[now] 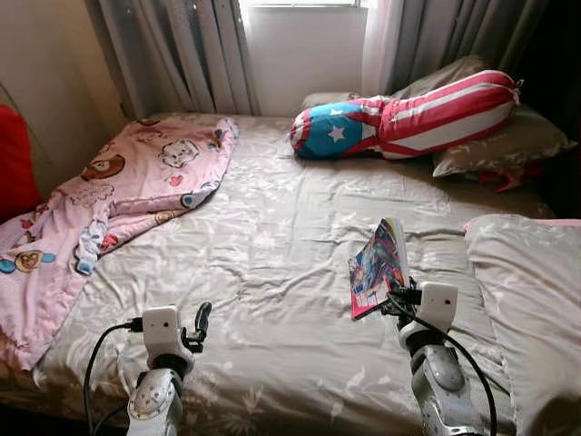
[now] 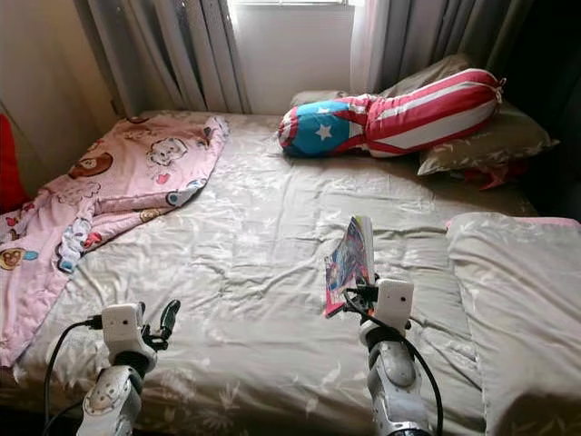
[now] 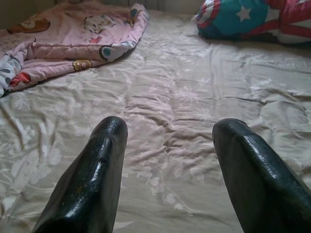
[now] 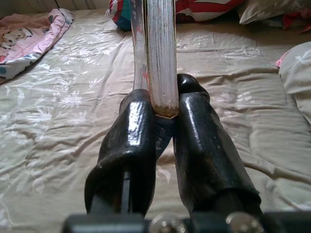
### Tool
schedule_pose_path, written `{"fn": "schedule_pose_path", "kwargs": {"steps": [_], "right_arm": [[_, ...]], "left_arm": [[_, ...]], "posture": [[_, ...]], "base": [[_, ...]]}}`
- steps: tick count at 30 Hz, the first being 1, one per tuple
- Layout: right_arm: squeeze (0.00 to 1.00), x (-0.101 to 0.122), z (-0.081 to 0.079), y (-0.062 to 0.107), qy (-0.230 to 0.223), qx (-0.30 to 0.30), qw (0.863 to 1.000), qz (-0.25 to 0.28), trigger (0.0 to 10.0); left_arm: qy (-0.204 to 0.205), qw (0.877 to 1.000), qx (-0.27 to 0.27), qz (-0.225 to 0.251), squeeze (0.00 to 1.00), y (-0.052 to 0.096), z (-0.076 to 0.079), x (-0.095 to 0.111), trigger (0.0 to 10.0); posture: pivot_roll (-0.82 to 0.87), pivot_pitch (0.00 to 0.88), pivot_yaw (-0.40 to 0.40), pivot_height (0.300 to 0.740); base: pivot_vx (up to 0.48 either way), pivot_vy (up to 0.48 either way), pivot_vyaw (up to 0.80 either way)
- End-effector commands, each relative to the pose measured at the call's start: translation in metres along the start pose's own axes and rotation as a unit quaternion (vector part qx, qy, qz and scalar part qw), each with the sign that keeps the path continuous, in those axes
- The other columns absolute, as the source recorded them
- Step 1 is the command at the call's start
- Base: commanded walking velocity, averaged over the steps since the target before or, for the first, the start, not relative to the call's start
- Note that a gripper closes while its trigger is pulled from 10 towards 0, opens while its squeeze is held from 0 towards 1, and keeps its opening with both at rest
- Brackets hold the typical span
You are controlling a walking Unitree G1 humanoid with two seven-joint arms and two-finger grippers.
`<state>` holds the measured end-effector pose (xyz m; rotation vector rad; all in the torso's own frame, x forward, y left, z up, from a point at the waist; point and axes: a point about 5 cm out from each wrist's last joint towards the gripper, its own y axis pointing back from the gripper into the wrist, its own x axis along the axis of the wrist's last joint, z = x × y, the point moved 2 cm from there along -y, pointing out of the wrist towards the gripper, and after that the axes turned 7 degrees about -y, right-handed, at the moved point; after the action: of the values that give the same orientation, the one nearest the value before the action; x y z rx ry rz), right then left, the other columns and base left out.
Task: Clean up the room
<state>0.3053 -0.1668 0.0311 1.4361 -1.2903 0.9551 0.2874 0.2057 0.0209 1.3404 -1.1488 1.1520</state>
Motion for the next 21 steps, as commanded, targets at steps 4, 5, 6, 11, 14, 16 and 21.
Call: {"fn": "schedule_pose_path", "kwargs": {"steps": [4,5,6,11,14,16,21], "right_arm": [[0.00,0.0147,-0.0021,-0.0034,-0.003,0.002,0.999,0.036,10.0],[0.00,0.0147,-0.0025,-0.0034,-0.003,0.003,0.999,0.036,10.0],[0.00,0.0146,-0.0026,-0.0034,-0.004,0.003,0.999,0.035,10.0],[0.00,0.0141,-0.0033,-0.0031,-0.006,0.004,0.999,0.033,10.0],[0.00,0.0118,-0.0049,-0.0028,-0.011,0.011,0.999,0.029,10.0],[0.00,0.0105,-0.0053,-0.0024,-0.011,0.013,0.999,0.027,10.0],[0.00,0.0108,-0.0062,-0.0026,-0.011,0.014,0.999,0.030,10.0]], "left_arm": [[0.011,1.000,0.004,0.003,0.00,-0.0036,-0.0007,0.0039,10.0],[0.013,1.000,0.005,0.005,0.00,-0.0040,-0.0006,0.0050,10.0],[0.015,1.000,0.005,0.005,0.00,-0.0042,-0.0003,0.0056,10.0],[0.015,1.000,0.002,0.007,0.00,-0.0042,0.0011,0.0064,10.0],[0.017,1.000,-0.001,0.002,0.00,-0.0037,0.0018,0.0052,10.0],[0.018,1.000,-0.002,0.000,0.00,-0.0033,0.0026,0.0044,10.0],[0.022,1.000,-0.003,0.001,0.00,-0.0035,0.0036,0.0050,10.0]], "posture": [[-0.07,0.000,0.014,0.651],[-0.07,0.000,0.015,0.651],[-0.07,0.000,0.014,0.651],[-0.07,0.000,0.013,0.651],[-0.07,0.000,0.011,0.651],[-0.07,0.000,0.011,0.651],[-0.06,0.000,0.011,0.651]], "base": [[0.000,0.000,0.00],[0.000,0.000,0.00],[0.000,0.000,0.00],[0.000,0.000,0.00],[0.000,0.000,0.00],[0.000,0.000,0.00],[0.000,0.000,0.00]]}}
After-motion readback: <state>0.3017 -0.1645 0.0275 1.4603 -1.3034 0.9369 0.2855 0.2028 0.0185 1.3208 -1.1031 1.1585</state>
